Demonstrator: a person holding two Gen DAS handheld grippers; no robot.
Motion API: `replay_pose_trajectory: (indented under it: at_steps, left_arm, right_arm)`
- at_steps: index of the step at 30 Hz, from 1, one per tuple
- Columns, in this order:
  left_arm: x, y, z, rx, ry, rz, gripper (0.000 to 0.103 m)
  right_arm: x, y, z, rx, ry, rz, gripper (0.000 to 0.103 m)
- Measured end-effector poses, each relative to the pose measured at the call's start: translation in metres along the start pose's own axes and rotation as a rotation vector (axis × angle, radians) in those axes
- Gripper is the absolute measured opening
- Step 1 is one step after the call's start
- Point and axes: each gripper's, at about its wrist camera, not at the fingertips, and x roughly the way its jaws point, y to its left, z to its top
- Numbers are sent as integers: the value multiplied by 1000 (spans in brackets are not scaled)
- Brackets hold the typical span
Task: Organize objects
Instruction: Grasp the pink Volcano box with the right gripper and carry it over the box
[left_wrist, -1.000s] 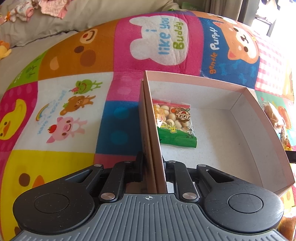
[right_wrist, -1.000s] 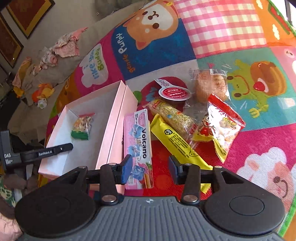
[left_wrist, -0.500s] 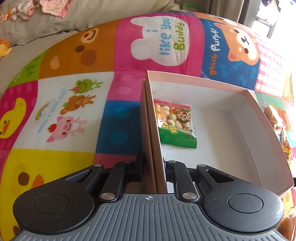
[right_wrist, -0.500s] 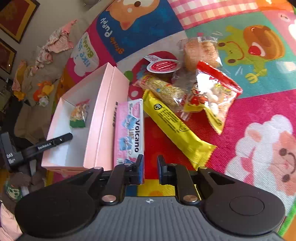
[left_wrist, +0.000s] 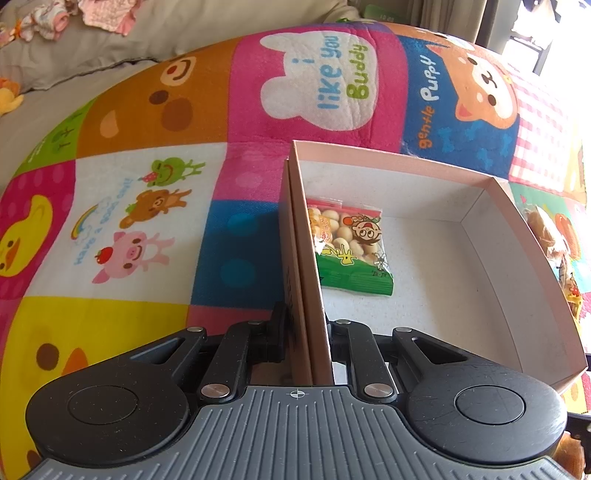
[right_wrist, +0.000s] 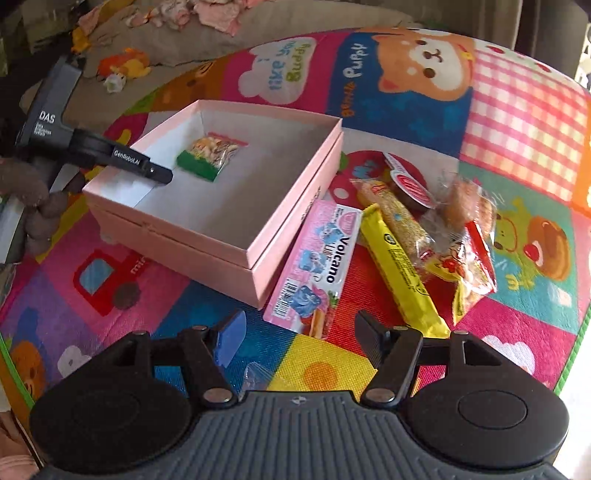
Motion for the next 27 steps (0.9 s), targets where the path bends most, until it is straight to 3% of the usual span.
replay_pose_trajectory:
  at_steps: [3, 5, 14, 20, 24, 27]
  left_arm:
    - [0, 0, 0, -2, 2, -2, 17]
    - [-1, -1, -1, 2, 2, -1, 17]
    - [-1, -2, -2, -1, -5, 0, 17]
    - [-1, -3, -2, 1, -6, 6, 17]
    - [-1, -3, -1, -4, -2, 6, 17]
    - [-1, -3, -1, 0, -2, 7, 17]
  right_arm:
    - [20, 3, 9, -19, 37, -43, 68]
    - [25, -4, 11, 20, 71, -22, 49]
    - [-5, 3, -20, 3, 91, -68, 48]
    - [8, -2, -6, 0, 36, -152, 51]
    - [25, -5, 2, 5, 26, -145, 51]
    - [17, -9, 2, 50, 42, -105, 43]
